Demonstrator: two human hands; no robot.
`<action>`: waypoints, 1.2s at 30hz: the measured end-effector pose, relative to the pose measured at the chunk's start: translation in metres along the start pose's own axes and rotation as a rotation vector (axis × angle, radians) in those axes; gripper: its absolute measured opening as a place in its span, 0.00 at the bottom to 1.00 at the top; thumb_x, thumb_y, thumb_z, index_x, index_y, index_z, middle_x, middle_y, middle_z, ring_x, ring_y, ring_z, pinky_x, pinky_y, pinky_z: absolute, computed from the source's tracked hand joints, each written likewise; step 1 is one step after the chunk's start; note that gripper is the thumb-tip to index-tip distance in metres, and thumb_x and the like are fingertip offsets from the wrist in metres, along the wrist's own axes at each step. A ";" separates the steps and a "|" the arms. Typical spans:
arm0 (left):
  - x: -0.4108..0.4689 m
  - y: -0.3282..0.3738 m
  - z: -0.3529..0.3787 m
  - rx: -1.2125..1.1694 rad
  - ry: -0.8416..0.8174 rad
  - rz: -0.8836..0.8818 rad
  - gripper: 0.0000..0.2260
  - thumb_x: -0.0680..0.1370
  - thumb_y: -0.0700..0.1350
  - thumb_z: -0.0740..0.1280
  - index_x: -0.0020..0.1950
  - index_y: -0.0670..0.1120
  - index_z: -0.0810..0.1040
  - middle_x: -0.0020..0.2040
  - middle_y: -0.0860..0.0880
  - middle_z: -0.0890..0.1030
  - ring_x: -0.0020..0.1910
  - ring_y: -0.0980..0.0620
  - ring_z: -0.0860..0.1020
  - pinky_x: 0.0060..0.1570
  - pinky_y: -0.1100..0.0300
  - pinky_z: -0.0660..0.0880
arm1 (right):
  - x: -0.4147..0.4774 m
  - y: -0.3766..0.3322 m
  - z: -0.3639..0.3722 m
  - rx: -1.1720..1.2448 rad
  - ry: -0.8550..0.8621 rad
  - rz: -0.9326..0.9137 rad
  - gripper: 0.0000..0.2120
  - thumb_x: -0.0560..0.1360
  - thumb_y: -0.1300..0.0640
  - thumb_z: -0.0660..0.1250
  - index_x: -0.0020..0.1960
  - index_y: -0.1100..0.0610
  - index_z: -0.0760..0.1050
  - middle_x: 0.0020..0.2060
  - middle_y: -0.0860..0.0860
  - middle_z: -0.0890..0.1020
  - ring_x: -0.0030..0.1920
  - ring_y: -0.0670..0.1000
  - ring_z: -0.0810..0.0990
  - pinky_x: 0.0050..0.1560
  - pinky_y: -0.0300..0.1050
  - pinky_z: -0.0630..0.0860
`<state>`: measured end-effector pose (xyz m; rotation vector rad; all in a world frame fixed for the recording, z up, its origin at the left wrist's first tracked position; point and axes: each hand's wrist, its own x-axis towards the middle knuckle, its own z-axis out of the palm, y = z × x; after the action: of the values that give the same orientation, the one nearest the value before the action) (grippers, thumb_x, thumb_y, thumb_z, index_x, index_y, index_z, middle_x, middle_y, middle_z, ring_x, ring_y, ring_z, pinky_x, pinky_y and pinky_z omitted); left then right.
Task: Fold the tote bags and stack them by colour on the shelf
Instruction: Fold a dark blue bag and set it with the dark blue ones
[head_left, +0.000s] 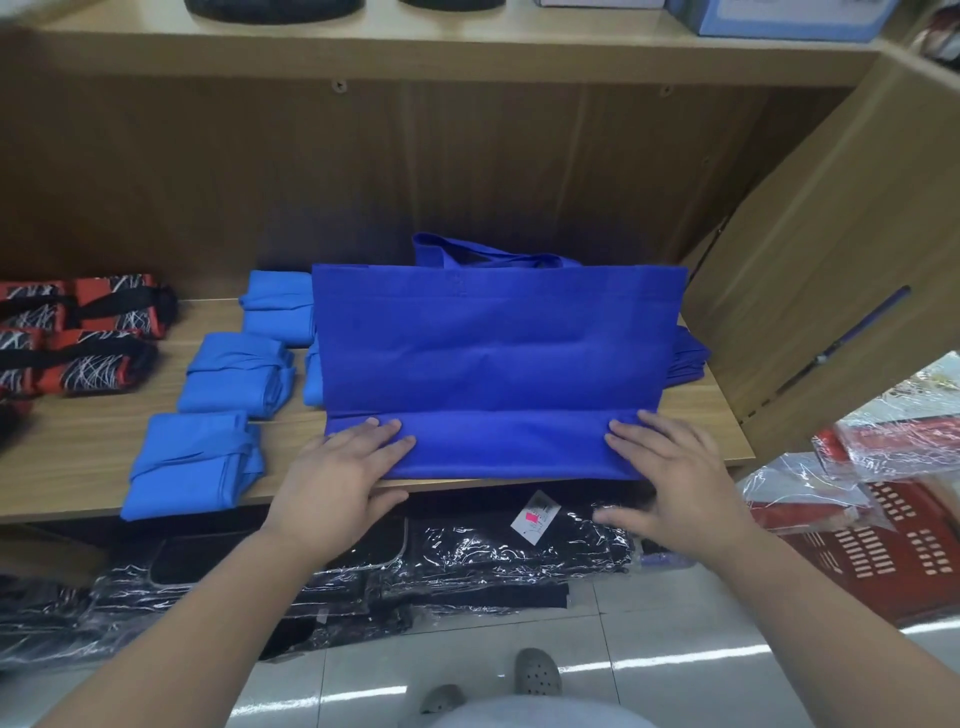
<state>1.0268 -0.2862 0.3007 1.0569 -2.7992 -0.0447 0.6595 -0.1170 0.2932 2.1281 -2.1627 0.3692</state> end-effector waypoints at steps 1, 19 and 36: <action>0.000 -0.001 -0.002 -0.027 0.003 0.014 0.28 0.65 0.55 0.82 0.63 0.51 0.83 0.63 0.51 0.82 0.61 0.48 0.82 0.51 0.50 0.81 | -0.005 0.006 0.000 0.054 -0.057 0.008 0.39 0.69 0.27 0.66 0.68 0.54 0.79 0.69 0.46 0.77 0.71 0.54 0.74 0.70 0.59 0.69; -0.014 -0.018 -0.029 -0.983 0.295 -0.594 0.12 0.71 0.40 0.79 0.43 0.54 0.81 0.41 0.59 0.83 0.40 0.62 0.78 0.45 0.66 0.74 | 0.009 0.001 -0.050 0.914 -0.075 0.522 0.06 0.77 0.56 0.73 0.42 0.51 0.79 0.36 0.45 0.82 0.38 0.45 0.77 0.42 0.44 0.70; -0.002 -0.010 -0.009 -0.472 0.238 -0.493 0.11 0.74 0.41 0.75 0.54 0.44 0.79 0.53 0.45 0.79 0.56 0.43 0.77 0.56 0.54 0.73 | 0.050 -0.002 -0.026 0.405 -0.082 0.592 0.16 0.74 0.46 0.75 0.45 0.55 0.72 0.35 0.51 0.77 0.38 0.55 0.76 0.35 0.48 0.68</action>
<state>1.0362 -0.2924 0.3088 1.4629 -2.1049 -0.5595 0.6573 -0.1592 0.3299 1.6129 -2.9517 0.8333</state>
